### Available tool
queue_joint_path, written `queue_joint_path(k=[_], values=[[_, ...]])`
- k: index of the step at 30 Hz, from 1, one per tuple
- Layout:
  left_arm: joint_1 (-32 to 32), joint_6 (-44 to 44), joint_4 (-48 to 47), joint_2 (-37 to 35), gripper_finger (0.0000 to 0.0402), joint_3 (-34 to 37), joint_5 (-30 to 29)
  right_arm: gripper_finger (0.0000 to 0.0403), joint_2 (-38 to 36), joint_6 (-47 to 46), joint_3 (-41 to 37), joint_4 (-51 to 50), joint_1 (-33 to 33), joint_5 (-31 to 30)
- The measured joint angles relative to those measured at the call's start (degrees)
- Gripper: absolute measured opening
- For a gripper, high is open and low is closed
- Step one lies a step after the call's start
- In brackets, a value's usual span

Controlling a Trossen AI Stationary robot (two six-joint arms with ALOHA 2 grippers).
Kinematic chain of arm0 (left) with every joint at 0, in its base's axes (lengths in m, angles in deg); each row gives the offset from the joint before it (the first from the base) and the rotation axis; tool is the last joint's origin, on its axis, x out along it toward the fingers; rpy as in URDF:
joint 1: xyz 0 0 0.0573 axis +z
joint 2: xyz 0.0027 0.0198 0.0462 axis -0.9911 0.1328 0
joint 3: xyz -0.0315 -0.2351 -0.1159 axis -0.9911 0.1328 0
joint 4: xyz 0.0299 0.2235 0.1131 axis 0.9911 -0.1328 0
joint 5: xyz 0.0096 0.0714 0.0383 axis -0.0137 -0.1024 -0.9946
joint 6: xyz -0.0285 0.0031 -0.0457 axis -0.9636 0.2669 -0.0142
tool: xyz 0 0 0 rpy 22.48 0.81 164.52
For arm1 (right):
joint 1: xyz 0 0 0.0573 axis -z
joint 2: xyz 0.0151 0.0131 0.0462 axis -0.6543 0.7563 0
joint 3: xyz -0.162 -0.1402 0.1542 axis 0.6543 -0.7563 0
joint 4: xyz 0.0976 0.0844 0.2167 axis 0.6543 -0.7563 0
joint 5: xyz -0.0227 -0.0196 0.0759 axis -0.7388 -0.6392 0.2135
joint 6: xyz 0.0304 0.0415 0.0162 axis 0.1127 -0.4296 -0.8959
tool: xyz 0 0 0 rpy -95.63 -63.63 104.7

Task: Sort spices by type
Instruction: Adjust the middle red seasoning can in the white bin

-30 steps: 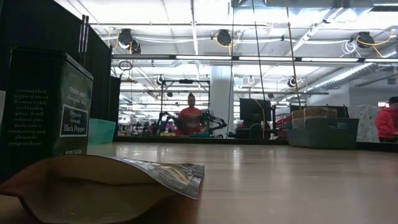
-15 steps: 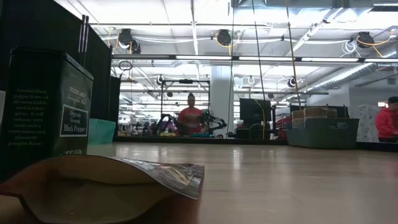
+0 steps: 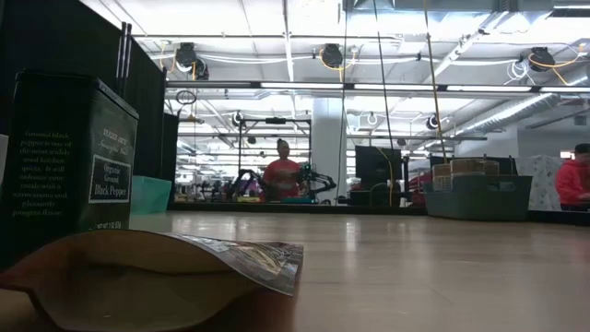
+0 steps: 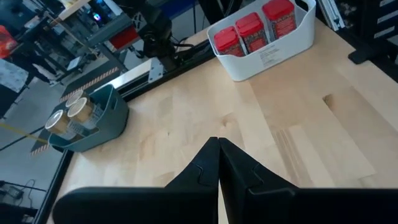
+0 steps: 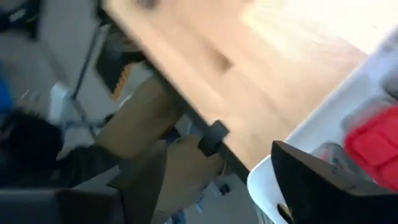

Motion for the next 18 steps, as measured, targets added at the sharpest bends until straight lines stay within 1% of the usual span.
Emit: queue_joint_path(k=[2, 4, 8, 10, 11, 12, 14, 17, 18], values=[[0.0, -0.1, 0.0, 0.0, 0.0006, 0.0, 0.0, 0.0246, 1.0, -1.2, 0.0, 0.7, 2.2, 4.2], [0.0, -0.4, 0.0, 0.0, 0.0006, 0.0, 0.0, 0.0209, 2.2, -1.5, 0.0, 0.7, 4.2, 8.8], [0.0, -0.4, -0.2, 0.0, 0.0006, 0.0, 0.0, 0.0103, 3.7, -1.4, 0.0, 0.2, 7.6, 16.7], [0.0, -0.4, -0.3, 0.0, 0.0006, 0.0, 0.0, 0.0044, 3.5, -1.6, 0.0, -1.0, 8.2, 19.0], [0.0, -0.4, -0.3, 0.0, 0.0006, 0.0, 0.0, 0.0022, 3.1, -1.8, 0.0, -1.5, 8.4, 19.8], [0.0, -0.4, -0.4, 0.0, 0.0006, 0.0, 0.0, 0.0012, 2.8, -2.2, 0.0, -2.3, 8.4, 21.0], [0.0, -0.4, -0.7, 0.0, 0.0006, 0.0, 0.0, 0.0012, 2.3, -4.0, 0.4, -5.8, 8.5, 24.2], [0.0, -0.4, -0.9, 0.0, 0.0006, 0.0, 0.0, 0.0006, 2.3, -6.8, 2.1, -14.6, 8.4, 29.3], [0.0, -0.4, -0.8, 0.0, 0.0006, 0.0, 0.0, 0.0003, 2.2, -7.4, 2.4, -17.1, 8.2, 29.9]])
